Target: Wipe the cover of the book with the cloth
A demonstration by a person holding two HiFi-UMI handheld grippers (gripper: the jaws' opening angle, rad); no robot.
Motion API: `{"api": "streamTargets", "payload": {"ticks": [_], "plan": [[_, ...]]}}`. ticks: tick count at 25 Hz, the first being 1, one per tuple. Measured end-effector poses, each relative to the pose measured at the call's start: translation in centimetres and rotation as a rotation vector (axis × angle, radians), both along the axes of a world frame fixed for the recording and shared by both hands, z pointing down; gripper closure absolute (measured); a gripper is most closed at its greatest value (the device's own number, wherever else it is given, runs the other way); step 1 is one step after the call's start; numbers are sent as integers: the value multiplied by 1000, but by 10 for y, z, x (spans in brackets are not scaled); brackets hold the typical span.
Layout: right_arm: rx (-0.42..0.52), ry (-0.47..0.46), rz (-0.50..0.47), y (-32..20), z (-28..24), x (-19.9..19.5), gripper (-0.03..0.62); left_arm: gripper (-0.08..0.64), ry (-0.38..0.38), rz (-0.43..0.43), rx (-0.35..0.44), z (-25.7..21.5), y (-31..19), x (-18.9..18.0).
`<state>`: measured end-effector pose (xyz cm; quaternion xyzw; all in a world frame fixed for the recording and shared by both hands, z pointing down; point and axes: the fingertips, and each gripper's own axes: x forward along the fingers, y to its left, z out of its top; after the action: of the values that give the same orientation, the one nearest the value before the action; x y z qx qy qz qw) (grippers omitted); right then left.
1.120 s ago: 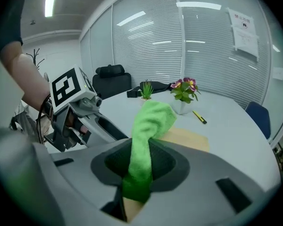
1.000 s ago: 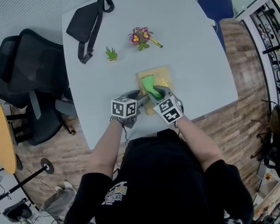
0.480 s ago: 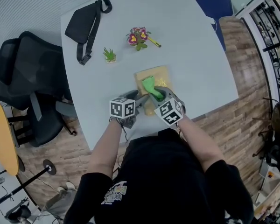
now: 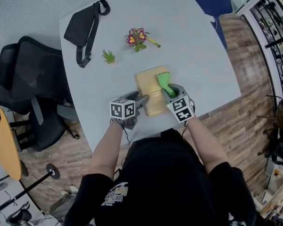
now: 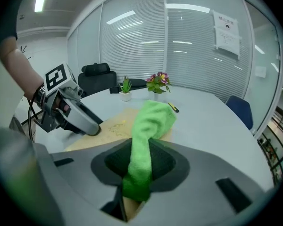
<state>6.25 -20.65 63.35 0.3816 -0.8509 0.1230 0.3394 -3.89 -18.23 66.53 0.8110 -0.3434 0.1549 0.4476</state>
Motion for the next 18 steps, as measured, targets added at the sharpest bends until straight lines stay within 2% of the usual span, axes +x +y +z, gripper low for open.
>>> {"api": "streamTargets", "payload": {"ticks": [9, 15, 18], "plan": [[-7, -10, 87, -11, -3, 28, 494, 291, 5, 1, -10, -1, 0, 1], [-2, 43, 186, -27, -5, 54, 494, 291, 3, 2, -12, 1, 0, 0], [22, 20, 178, -34, -16, 48, 494, 291, 2, 1, -13, 1, 0, 1]]}}
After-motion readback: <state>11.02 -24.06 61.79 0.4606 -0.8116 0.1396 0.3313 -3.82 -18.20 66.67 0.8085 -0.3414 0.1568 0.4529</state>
